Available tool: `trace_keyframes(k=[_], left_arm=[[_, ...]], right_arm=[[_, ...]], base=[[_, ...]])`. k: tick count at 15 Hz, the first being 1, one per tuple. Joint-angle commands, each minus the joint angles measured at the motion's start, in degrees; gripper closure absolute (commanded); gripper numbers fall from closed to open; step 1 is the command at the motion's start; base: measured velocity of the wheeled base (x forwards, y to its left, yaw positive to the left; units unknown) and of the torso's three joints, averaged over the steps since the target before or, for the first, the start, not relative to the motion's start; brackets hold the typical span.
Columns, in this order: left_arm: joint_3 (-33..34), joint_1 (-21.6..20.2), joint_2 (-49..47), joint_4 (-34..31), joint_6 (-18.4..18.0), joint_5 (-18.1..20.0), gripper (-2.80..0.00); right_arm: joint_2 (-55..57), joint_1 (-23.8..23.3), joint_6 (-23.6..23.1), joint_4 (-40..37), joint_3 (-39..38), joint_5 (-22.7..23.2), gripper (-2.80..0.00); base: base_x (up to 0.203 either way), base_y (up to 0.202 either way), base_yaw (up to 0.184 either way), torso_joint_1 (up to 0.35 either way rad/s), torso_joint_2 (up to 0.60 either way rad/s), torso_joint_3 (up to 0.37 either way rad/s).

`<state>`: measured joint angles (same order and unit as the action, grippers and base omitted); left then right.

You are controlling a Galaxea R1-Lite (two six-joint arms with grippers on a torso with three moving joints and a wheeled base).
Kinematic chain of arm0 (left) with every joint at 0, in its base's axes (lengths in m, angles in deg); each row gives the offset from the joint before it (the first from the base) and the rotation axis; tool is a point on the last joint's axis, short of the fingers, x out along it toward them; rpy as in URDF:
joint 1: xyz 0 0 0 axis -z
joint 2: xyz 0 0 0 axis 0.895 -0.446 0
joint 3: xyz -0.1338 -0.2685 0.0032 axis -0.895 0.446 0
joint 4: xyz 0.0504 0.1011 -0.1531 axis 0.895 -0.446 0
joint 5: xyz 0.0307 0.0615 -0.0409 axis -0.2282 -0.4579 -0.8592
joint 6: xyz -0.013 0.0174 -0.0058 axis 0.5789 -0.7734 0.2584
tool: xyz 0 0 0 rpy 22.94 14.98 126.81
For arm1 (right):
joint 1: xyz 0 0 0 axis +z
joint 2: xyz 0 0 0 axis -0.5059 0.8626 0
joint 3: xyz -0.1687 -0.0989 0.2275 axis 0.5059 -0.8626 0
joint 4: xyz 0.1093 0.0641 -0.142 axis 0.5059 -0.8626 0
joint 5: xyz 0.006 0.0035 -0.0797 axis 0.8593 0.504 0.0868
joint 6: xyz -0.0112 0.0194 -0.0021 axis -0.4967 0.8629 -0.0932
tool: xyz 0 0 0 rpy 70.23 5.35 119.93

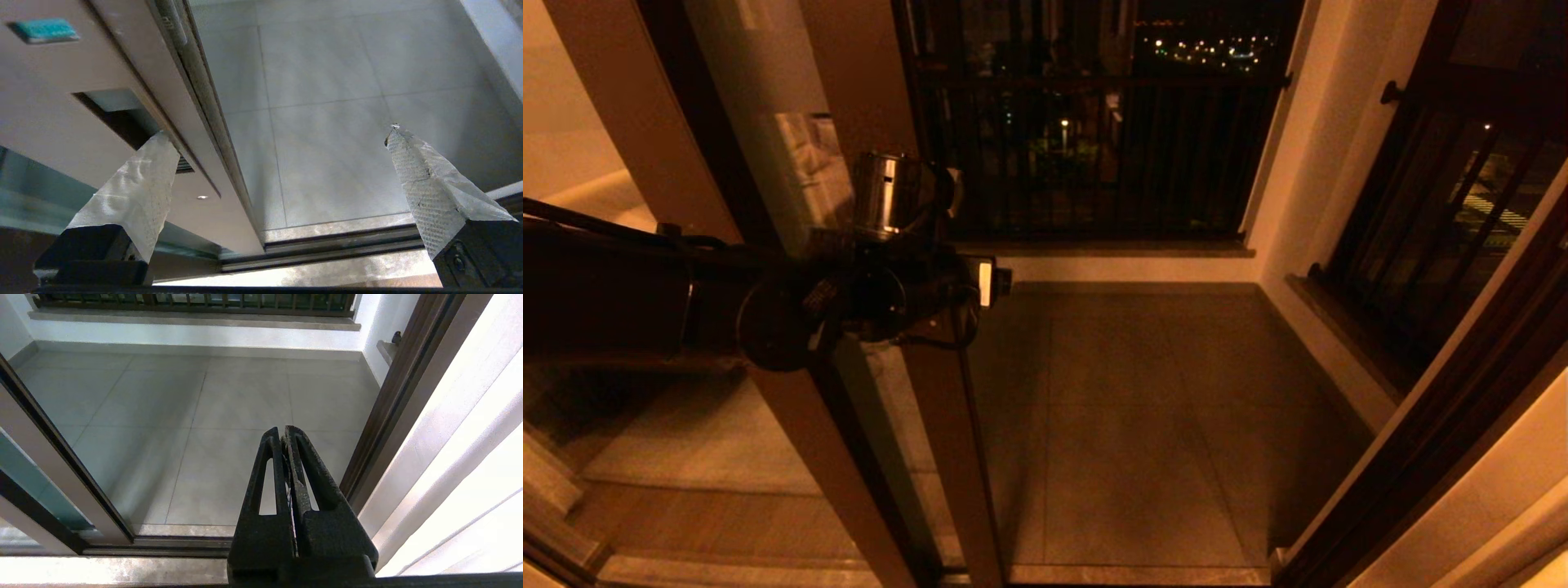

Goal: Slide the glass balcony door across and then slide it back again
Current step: Close the slid door

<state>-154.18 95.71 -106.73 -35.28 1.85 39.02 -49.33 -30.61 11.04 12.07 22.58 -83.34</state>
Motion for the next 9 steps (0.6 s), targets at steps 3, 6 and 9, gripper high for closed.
trace_keyframes(k=[3,6,9], left_arm=[[-0.72,0.32,-1.16,0.09,0.22,0.25,-2.80],[-0.72,0.50,-1.20,0.18,0.22,0.25,-2.80],[-0.72,2.39,-0.97,0.18,0.05,-0.01,-2.80]], right_arm=[[0.09,0.04,-0.04,0.00,0.00,0.03,0.00],[0.09,-0.04,-0.04,0.00,0.00,0.03,0.00],[0.09,0.01,-0.04,0.00,0.00,0.03,0.00]], base=[[0.000,0.000,0.000,0.000,0.00,0.000],[0.000,0.000,0.000,0.000,0.00,0.000],[0.000,0.000,0.000,0.000,0.00,0.000]])
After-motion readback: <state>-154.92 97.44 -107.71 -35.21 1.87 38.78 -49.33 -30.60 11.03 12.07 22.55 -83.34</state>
